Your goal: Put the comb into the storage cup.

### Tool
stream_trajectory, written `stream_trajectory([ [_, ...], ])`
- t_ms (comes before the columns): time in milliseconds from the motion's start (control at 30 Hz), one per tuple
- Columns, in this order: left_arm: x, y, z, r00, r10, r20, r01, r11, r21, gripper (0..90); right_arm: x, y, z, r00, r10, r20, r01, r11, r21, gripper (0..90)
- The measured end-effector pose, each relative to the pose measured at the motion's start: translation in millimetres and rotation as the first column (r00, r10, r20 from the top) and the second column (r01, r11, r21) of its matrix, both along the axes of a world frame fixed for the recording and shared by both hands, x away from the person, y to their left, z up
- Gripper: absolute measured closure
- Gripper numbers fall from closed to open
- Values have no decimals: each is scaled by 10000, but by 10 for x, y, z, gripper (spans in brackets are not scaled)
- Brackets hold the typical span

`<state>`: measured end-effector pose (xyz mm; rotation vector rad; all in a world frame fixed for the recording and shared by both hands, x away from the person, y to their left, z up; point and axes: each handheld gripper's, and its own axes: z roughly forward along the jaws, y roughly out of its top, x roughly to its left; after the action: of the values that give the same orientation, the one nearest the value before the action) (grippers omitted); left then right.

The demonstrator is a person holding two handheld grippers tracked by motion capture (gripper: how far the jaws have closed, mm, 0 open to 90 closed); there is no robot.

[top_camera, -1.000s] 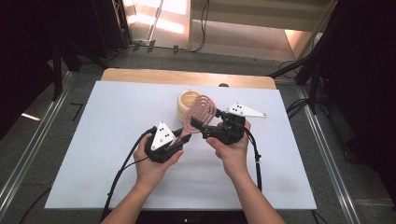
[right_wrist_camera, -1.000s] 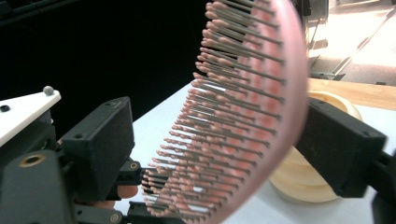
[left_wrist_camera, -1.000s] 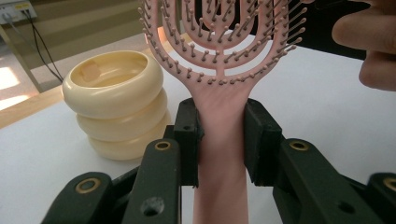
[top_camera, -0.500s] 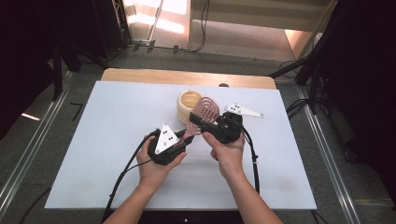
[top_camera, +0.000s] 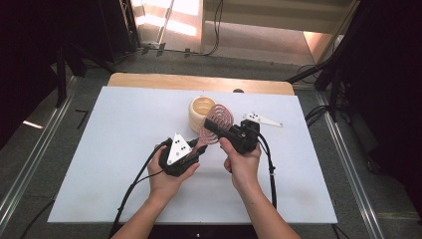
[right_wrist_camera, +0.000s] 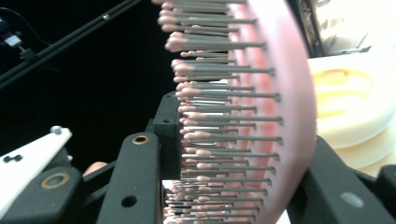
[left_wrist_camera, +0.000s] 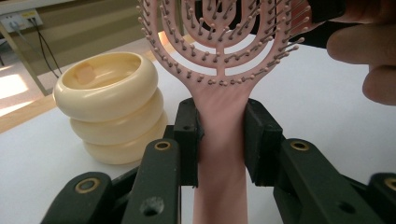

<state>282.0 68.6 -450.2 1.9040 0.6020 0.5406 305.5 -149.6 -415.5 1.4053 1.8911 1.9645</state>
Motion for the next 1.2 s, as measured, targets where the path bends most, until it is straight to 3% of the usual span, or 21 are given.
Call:
stream_trajectory([
  [67, 12, 6, -5, 9999, -49, -127, 47, 9998, -176, 693, -12, 4, 9, 9999, 69, 100, -68, 9999, -96, 603],
  [167, 19, 26, 13, 9993, -222, -315, 208, 9989, -429, 586, -41, 26, 30, 9990, -46, 449, 72, 9983, -573, 606],
  [367, 17, 58, 26, 9977, -453, -510, 413, 9962, -769, 355, -62, 27, 51, 9962, 23, 866, 52, 9963, -852, 620],
  [533, 15, 129, 32, 9962, -633, -597, 554, 9903, -1272, 234, -74, 28, 72, 9941, 64, 1081, 52, 9943, -1062, 620],
  [733, 8, 196, 38, 9956, -569, -747, 467, 9902, -1317, 0, -80, 22, 103, 9913, 89, 1311, 70, 9927, -1203, 620],
  [800, -15, 230, 38, 9970, -510, -581, 430, 9904, -1314, 0, -77, 18, 108, 9901, 125, 1397, 47, 9925, -1221, 620],
  [967, -22, 332, 32, 9965, -516, -659, 412, 9878, -1502, 0, -75, 12, 117, 9889, 157, 1479, 40, 9912, -1320, 620],
  [1200, -51, 463, 14, 9979, -348, -539, 268, 9893, -1433, 0, -64, 12, 129, 9873, 157, 1581, 76, 9893, -1459, 621],
])
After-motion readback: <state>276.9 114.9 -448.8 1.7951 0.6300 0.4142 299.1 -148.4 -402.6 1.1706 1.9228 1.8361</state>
